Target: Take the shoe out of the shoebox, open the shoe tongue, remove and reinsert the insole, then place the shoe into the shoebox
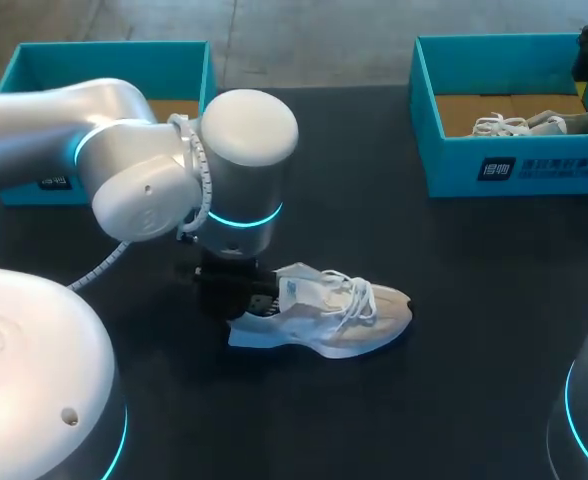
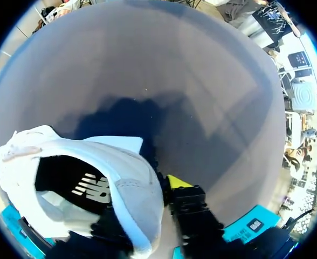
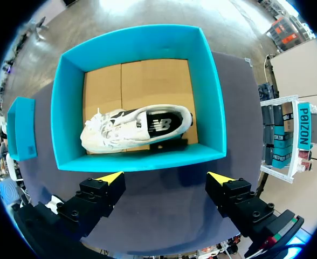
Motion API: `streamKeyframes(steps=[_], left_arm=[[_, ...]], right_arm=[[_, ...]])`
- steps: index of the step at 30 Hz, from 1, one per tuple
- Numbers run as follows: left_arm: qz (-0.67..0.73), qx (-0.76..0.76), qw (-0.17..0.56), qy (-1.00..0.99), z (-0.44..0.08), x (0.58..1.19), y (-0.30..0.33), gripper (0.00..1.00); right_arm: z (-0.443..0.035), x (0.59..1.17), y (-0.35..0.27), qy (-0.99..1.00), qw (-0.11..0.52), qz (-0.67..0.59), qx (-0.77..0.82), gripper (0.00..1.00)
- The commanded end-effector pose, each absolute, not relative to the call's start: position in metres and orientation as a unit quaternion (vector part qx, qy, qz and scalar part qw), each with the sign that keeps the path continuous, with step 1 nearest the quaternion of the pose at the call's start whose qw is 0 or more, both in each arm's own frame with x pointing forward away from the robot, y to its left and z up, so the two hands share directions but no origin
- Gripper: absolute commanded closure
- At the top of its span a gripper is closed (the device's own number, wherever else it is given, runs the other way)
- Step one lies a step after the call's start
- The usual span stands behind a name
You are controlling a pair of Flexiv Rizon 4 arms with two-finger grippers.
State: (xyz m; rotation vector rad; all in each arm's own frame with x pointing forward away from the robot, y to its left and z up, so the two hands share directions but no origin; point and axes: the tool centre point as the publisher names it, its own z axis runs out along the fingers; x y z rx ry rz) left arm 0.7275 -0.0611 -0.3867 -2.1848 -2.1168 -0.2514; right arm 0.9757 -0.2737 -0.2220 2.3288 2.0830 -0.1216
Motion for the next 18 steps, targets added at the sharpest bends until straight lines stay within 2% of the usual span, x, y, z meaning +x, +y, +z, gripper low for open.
streamKeyframes(steps=[1, 18], left_arm=[[-0.073, -0.716, 0.041, -0.693, -0.379, 0.731, -0.055, 0.00], [-0.022, -0.707, 0.024, -0.707, -0.327, 0.726, -0.050, 0.00]], right_arm=[[-0.222, 0.974, -0.273, 0.666, 0.008, -0.038, 0.745, 0.00], [-0.222, 0.974, -0.273, 0.666, 0.008, -0.038, 0.745, 0.00]])
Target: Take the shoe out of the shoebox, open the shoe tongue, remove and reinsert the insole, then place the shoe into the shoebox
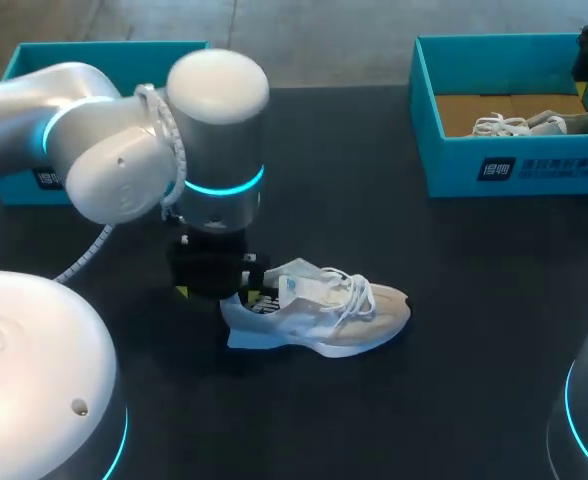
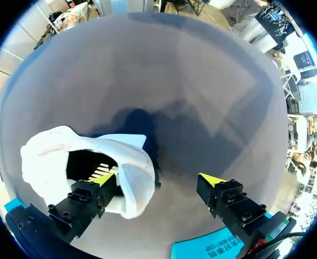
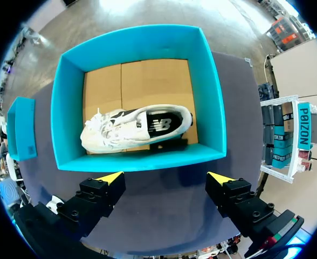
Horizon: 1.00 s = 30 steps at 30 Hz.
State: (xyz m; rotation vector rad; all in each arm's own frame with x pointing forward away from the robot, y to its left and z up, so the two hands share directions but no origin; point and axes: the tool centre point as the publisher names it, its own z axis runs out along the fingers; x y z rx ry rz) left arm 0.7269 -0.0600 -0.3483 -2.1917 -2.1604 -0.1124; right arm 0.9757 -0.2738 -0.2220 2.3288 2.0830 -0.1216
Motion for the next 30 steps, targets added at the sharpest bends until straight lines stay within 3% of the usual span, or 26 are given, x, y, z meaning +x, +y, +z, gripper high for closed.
streamKeyframes(steps=[1, 18, 22, 30], left_arm=[[-0.017, -0.707, 0.025, -0.707, -0.321, 0.726, -0.050, 0.00], [0.113, -0.546, 0.073, -0.827, -0.237, 0.725, -0.028, 0.00], [0.149, -0.498, 0.104, -0.848, -0.228, 0.724, -0.025, 0.00], [0.217, -0.434, 0.095, -0.869, -0.219, 0.711, -0.018, 0.00]], right_arm=[[-0.222, 0.974, -0.273, 0.666, 0.008, -0.038, 0.745, 0.00], [-0.222, 0.974, -0.273, 0.666, 0.008, -0.038, 0.745, 0.00], [-0.222, 0.974, -0.273, 0.666, 0.008, -0.038, 0.745, 0.00], [-0.222, 0.974, -0.273, 0.666, 0.008, -0.038, 0.745, 0.00]])
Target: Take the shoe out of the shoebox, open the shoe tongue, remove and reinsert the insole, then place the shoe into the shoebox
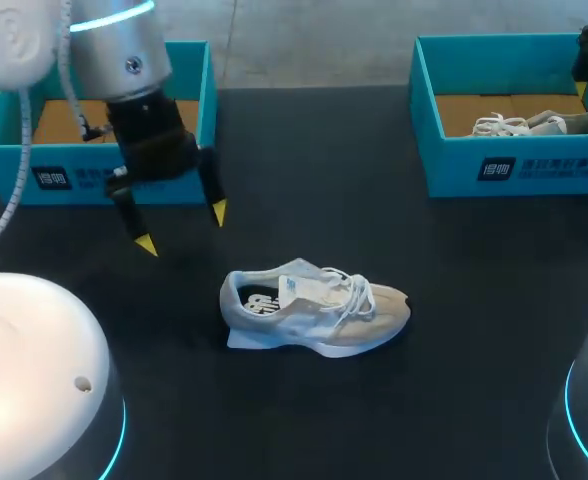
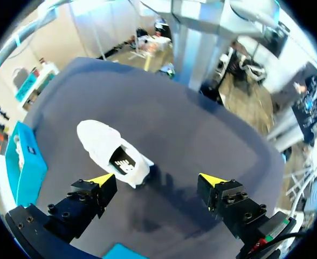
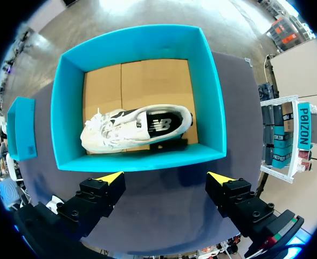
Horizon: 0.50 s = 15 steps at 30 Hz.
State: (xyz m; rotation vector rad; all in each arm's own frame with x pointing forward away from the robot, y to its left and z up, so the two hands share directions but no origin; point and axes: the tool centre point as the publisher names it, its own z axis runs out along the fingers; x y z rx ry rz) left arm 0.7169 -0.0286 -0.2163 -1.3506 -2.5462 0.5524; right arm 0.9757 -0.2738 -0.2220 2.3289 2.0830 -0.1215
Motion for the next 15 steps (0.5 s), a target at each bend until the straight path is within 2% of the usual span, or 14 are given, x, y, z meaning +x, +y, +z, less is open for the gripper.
streamKeyframes(steps=[1, 15], left_arm=[[0.226, -0.425, 0.095, -0.872, -0.219, 0.710, -0.017, 0.00], [0.314, -0.317, 0.113, -0.888, -0.229, 0.712, -0.015, 0.00]], right_arm=[[-0.222, 0.974, -0.273, 0.666, 0.008, -0.038, 0.745, 0.00], [-0.222, 0.974, -0.273, 0.666, 0.008, -0.038, 0.745, 0.00]])
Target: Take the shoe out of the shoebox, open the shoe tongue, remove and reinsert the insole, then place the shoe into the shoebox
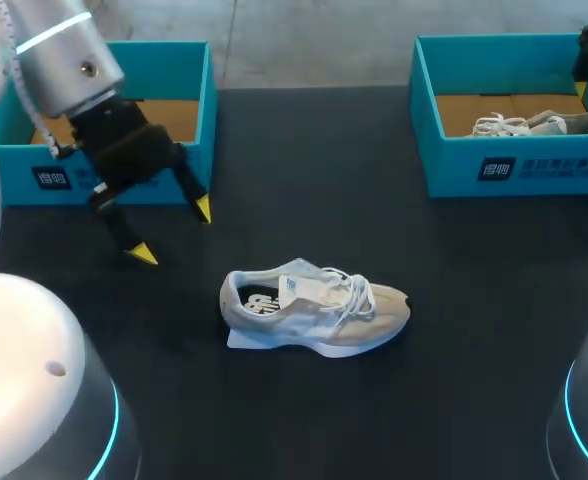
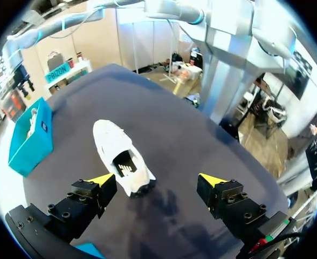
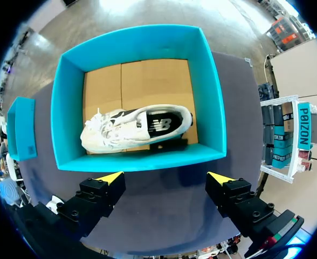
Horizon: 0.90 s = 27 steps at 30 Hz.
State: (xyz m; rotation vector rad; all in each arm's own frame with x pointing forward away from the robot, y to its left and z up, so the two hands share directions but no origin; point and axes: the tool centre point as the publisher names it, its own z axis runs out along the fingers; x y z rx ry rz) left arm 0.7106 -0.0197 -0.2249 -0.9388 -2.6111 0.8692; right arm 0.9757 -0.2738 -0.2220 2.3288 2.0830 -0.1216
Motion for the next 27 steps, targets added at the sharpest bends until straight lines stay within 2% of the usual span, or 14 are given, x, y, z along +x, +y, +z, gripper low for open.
streamKeyframes(steps=[1, 27], left_arm=[[0.314, -0.317, 0.114, -0.888, -0.2289, 0.7124, -0.0152, 0.00], [0.336, -0.286, 0.098, -0.892, -0.2320, 0.7192, -0.0108, 0.00]], right_arm=[[-0.2217, 0.9745, -0.2734, 0.666, 0.008, -0.038, 0.745, 0.00], [-0.2217, 0.9745, -0.2734, 0.666, 0.008, -0.038, 0.745, 0.00]])
